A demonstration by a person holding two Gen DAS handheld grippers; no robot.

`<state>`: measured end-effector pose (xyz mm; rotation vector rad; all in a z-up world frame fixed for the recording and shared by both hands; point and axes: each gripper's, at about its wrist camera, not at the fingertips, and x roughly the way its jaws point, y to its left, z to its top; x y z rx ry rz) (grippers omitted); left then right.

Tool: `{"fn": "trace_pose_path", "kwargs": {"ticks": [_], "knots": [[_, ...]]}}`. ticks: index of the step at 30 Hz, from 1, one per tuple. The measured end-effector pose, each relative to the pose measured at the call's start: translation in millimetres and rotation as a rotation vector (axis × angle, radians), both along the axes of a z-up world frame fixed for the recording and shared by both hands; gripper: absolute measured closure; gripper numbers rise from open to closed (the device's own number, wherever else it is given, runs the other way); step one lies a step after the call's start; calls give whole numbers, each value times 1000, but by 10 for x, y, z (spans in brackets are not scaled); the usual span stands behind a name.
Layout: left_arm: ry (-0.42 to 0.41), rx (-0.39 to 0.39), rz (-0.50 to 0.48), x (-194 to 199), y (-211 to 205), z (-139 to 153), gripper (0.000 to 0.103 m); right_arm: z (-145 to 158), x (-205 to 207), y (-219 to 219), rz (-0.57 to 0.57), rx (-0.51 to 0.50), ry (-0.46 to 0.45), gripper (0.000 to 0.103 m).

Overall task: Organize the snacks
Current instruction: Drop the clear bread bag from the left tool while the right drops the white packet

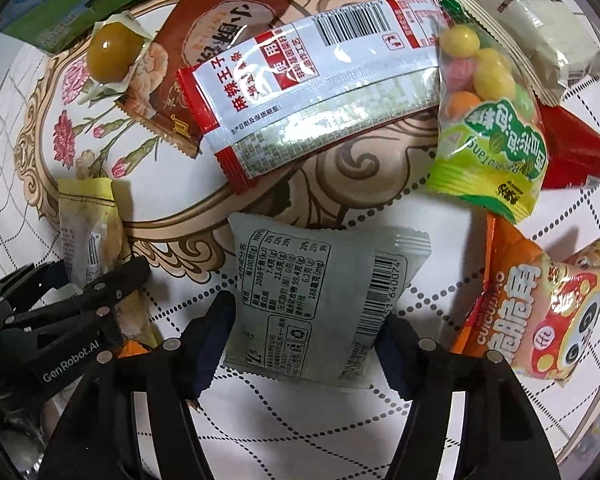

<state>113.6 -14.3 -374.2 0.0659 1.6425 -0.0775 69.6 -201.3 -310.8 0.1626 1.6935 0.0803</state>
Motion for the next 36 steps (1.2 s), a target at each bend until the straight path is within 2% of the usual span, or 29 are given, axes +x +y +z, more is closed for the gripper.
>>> {"fn": "trace_pose_path", "kwargs": {"ticks": [6,8,9,12,17,22,27,30,33,36], "knots": [[-7,-3,7,-7,51,-15,46,-115,-33,-57,-53,-8,-16,32],[-20,-3,18,-7,107,49,51,-104,-57,-67,-58,-27,-26,38],[-28,-6,15,-18,106,74,54,-104,-60,-88,-59,-27,-29,47],[-50,-11,-4,-49,98,192,58,-25,-113,-211,-79,15,-32,51],[-112,-55,-28,-41,116,567,59,315,-160,-322,-85,85,-68,51],[-181,-148,-31,110,122,1128,59,915,-62,-442,-80,170,-151,51],[-254,-246,-50,473,-23,1766,59,1684,368,-642,-77,227,-272,51],[-291,-272,-55,842,-100,2059,59,2085,804,-701,-67,203,-347,51],[-332,-243,-65,1264,-203,2228,59,2276,1327,-806,-54,127,-396,51],[-325,-199,-52,1803,-222,2183,59,2270,1912,-953,-42,73,-378,51]]}}
